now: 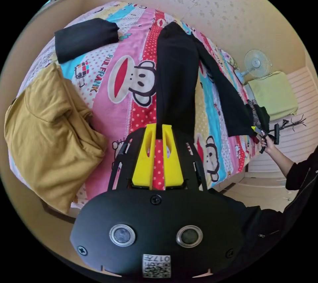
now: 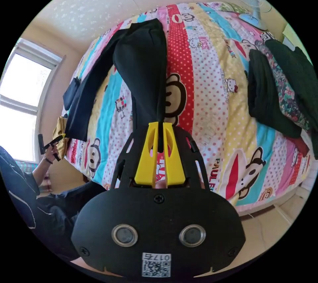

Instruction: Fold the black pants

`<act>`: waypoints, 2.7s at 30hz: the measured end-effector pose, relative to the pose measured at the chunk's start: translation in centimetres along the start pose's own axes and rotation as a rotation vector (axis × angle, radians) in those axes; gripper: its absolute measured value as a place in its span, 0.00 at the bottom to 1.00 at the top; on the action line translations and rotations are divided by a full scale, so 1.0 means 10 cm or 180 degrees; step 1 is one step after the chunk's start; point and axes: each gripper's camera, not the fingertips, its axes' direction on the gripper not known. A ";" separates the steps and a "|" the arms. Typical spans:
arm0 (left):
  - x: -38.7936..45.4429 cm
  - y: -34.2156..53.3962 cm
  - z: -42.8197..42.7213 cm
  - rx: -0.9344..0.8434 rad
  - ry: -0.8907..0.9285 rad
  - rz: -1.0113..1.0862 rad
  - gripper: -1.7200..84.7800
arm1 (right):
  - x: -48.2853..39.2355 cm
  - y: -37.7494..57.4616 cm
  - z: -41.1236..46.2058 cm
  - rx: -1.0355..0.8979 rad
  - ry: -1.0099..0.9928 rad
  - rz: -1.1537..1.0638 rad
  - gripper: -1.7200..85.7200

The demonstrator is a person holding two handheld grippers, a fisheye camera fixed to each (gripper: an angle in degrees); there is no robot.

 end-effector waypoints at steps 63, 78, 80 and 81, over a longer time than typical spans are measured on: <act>0.41 -0.31 -1.31 -0.0312 0.0723 0.0697 0.06 | -3.20 1.02 1.48 -0.0274 -0.1560 -0.0729 0.06; 1.57 0.31 -1.69 -0.0254 0.0499 0.1459 0.09 | -1.43 1.54 0.95 0.0209 -0.0951 0.0062 0.15; 2.11 0.12 -1.62 -0.0055 0.0778 0.1874 0.11 | -1.04 1.45 0.65 0.0515 -0.0642 0.0177 0.16; 2.47 -0.03 -1.48 0.0054 0.1005 0.2058 0.12 | -0.78 1.39 0.50 0.0678 -0.0490 0.0254 0.16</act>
